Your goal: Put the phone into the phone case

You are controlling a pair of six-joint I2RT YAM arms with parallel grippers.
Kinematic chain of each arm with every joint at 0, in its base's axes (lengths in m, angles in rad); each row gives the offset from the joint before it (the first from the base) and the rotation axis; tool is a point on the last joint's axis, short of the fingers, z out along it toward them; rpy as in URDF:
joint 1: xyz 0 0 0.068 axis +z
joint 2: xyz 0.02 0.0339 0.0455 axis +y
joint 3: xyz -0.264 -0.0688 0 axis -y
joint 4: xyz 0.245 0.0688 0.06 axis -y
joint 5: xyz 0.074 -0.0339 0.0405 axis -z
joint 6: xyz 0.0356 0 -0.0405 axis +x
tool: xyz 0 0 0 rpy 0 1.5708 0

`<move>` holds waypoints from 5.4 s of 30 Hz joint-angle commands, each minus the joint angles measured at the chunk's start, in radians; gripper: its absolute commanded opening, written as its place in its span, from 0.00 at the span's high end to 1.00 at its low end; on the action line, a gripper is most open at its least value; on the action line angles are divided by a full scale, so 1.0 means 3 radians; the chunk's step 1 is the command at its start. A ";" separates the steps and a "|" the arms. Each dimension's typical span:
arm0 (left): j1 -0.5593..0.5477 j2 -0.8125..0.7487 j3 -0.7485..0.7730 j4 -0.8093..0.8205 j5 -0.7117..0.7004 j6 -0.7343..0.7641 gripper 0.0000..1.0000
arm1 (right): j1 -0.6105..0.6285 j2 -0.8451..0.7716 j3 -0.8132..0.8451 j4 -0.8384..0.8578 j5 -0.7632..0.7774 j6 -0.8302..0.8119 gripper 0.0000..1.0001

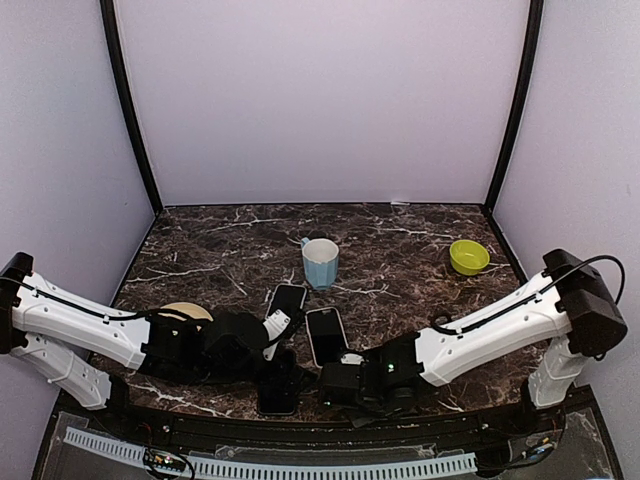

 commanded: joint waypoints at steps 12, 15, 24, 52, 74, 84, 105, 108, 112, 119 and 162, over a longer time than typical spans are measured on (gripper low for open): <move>-0.0019 0.0014 0.0108 -0.0068 -0.0025 0.0104 0.03 | -0.0522 -0.0872 0.0219 -0.0631 0.0127 -0.0469 0.34; -0.0019 0.0252 0.0307 -0.0078 0.0056 0.0047 0.09 | -0.1000 -0.1132 -0.0250 -0.0385 -0.0124 -0.0745 0.31; -0.0039 0.1427 0.1203 0.0142 0.0707 -0.0160 0.29 | -0.1670 -0.1564 -0.1279 0.0412 -0.1073 -0.1286 0.31; 0.0027 0.2225 0.1585 -0.0094 0.0945 -0.0500 0.61 | -0.0426 -0.0836 -0.1518 0.0562 -0.0751 -0.0161 0.33; -0.0101 0.2409 0.1483 -0.0634 0.1442 -0.0401 0.67 | -0.0045 -0.0829 -0.1316 0.0562 -0.0799 0.0169 0.38; -0.0210 0.2243 0.1461 -0.0467 0.1439 -0.0421 0.57 | 0.0085 -0.0754 -0.1453 0.0601 -0.0806 0.0193 0.43; -0.0407 0.2137 0.1453 -0.1061 0.0544 -0.0197 0.54 | 0.0204 -0.0801 -0.1270 0.0196 -0.0421 0.0276 0.34; -0.0393 0.1552 0.1253 -0.0727 0.0388 -0.0294 0.49 | 0.0133 -0.1057 -0.1150 0.0119 -0.0310 0.0351 0.25; -0.0356 0.1055 0.1144 -0.0617 0.0230 -0.0255 0.40 | 0.0028 -0.1190 -0.0825 -0.0171 -0.0046 0.0439 0.02; -0.0281 0.0808 0.1126 -0.0802 0.0187 -0.0350 0.30 | -0.0251 -0.0798 -0.0442 -0.0324 0.0056 0.0385 0.02; 0.0154 0.0895 0.0364 0.1710 0.0652 -0.0797 0.06 | -0.0094 -0.1453 -0.0944 0.1159 0.0825 -0.0641 0.67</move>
